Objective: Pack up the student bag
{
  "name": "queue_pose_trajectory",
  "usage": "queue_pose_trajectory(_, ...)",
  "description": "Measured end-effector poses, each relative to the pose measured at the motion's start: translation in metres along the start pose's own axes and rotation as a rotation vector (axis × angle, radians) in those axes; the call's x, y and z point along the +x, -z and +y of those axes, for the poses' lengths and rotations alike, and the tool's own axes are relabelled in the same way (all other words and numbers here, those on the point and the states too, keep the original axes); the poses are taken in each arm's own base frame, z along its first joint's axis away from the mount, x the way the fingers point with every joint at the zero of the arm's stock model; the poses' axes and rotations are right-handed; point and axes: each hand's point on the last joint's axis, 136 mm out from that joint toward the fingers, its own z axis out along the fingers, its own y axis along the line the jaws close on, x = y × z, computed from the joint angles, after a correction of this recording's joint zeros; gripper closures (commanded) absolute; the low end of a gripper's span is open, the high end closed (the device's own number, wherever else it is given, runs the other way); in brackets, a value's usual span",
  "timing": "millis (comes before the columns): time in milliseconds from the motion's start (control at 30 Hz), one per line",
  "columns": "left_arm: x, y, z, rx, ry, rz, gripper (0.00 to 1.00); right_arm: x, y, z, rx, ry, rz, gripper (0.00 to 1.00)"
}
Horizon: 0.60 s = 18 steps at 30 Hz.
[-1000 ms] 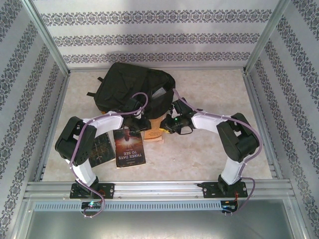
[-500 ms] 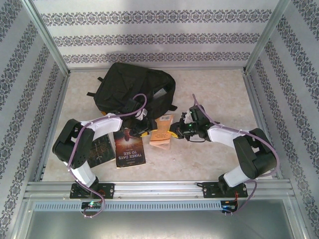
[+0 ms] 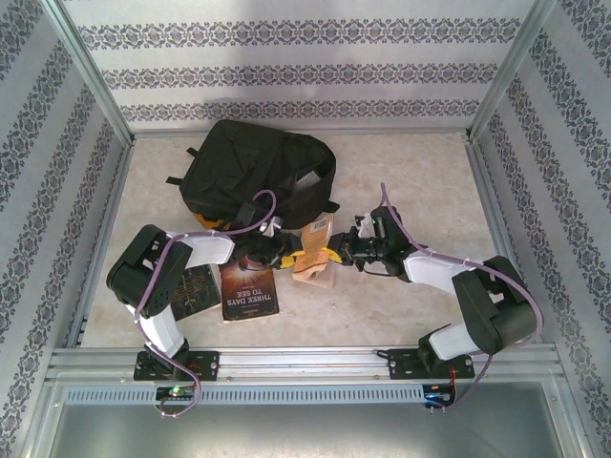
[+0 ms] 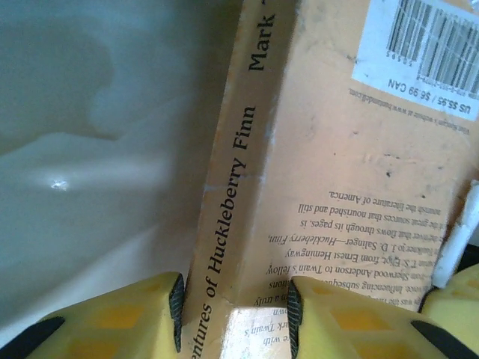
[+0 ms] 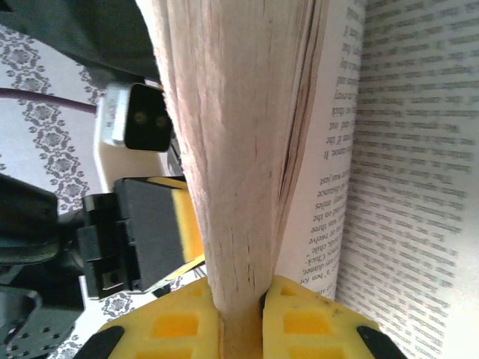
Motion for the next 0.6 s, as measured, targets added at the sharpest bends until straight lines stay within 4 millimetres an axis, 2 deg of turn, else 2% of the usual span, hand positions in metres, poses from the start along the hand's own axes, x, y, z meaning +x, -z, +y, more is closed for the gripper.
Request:
queue_pose_trajectory(100,0.001,0.0,-0.005,0.036,0.014,0.004,0.47,0.002,0.004,0.004,-0.012,0.003,-0.009,1.0)
queue_pose_trajectory(233,0.004,0.005,-0.017,0.067,-0.001,0.009,0.41,0.008,0.01,0.012,-0.033,0.019,-0.015,1.0)
queue_pose_trajectory(467,0.013,0.02,-0.046,0.144,-0.063,0.022,0.35,0.022,0.023,0.031,-0.073,0.055,-0.014,1.0)
queue_pose_trajectory(600,0.015,0.026,-0.059,0.184,-0.081,0.024,0.39,0.025,0.029,0.04,-0.094,0.076,-0.021,1.0)
